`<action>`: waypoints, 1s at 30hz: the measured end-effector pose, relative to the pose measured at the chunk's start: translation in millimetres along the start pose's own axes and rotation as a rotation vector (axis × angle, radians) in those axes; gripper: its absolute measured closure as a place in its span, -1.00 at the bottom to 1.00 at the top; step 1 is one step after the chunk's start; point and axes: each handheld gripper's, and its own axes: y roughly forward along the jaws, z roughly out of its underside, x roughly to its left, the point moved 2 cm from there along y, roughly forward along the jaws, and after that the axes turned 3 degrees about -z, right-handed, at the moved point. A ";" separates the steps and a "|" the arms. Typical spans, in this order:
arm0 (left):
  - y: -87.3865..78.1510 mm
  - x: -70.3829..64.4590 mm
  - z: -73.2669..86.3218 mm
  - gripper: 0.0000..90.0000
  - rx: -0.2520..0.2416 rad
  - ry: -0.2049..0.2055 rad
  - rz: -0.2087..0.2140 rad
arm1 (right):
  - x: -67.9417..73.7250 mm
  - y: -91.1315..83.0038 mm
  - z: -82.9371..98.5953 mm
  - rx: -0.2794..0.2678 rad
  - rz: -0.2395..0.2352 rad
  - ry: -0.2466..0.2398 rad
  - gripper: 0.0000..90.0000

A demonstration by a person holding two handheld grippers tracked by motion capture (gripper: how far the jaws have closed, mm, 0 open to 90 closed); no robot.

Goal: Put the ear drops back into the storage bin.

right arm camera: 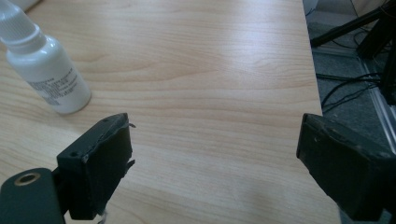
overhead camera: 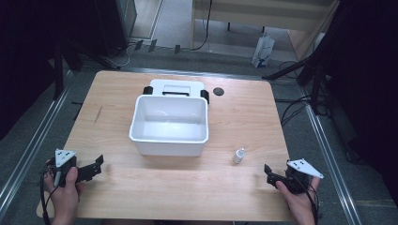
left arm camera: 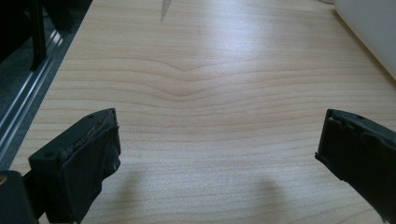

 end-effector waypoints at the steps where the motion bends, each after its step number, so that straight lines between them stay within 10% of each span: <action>1: 0.0 0.1 0.0 -1.00 0.001 -0.001 0.002 | 0.0 0.0 0.0 0.000 0.000 0.000 -0.78; 30: 0.2 1.2 -0.1 -1.00 0.006 -0.014 0.012 | 42.6 16.2 -63.8 0.594 -0.145 -0.402 -0.72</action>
